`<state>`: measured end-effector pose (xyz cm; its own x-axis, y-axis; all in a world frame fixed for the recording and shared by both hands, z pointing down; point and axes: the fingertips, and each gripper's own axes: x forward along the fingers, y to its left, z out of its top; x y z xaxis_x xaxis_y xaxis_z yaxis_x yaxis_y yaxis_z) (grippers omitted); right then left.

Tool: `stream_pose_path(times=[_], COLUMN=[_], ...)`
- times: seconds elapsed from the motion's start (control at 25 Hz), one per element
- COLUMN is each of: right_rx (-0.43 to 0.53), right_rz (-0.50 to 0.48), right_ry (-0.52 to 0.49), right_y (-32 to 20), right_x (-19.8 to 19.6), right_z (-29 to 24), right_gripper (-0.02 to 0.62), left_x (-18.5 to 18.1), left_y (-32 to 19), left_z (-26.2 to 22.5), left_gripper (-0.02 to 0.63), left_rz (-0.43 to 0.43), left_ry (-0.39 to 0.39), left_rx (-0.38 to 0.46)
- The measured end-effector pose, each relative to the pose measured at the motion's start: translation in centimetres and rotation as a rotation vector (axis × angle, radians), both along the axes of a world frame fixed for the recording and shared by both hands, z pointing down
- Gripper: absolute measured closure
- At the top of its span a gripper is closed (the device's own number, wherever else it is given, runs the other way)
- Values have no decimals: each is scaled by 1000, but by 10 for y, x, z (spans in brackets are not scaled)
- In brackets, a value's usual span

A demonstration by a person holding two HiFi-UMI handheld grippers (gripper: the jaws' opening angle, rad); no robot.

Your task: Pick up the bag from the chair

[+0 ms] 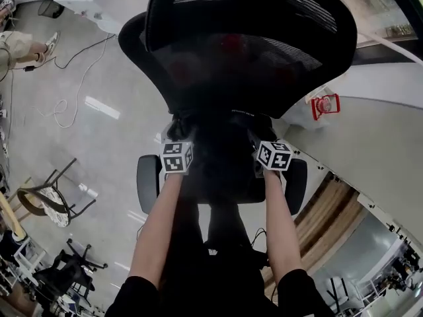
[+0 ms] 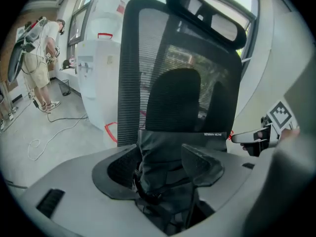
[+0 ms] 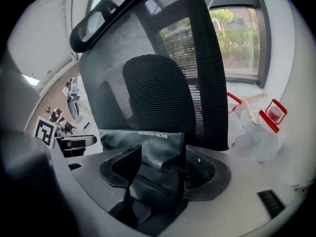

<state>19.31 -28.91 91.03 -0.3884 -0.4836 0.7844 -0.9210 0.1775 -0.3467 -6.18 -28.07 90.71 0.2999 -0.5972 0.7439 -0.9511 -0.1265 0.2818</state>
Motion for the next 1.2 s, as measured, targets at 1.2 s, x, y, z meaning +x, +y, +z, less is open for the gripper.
stream_pose_path(times=[1.2], right_rx=[-57], right_rz=[55], right_ry=[-62], right_y=[-18], right_x=[-4], right_z=[46], right_gripper=[444], left_x=[5], left_y=[-9], left_z=[35], left_gripper=[466], left_rz=[60], left_ry=[88], left_rx=[-48])
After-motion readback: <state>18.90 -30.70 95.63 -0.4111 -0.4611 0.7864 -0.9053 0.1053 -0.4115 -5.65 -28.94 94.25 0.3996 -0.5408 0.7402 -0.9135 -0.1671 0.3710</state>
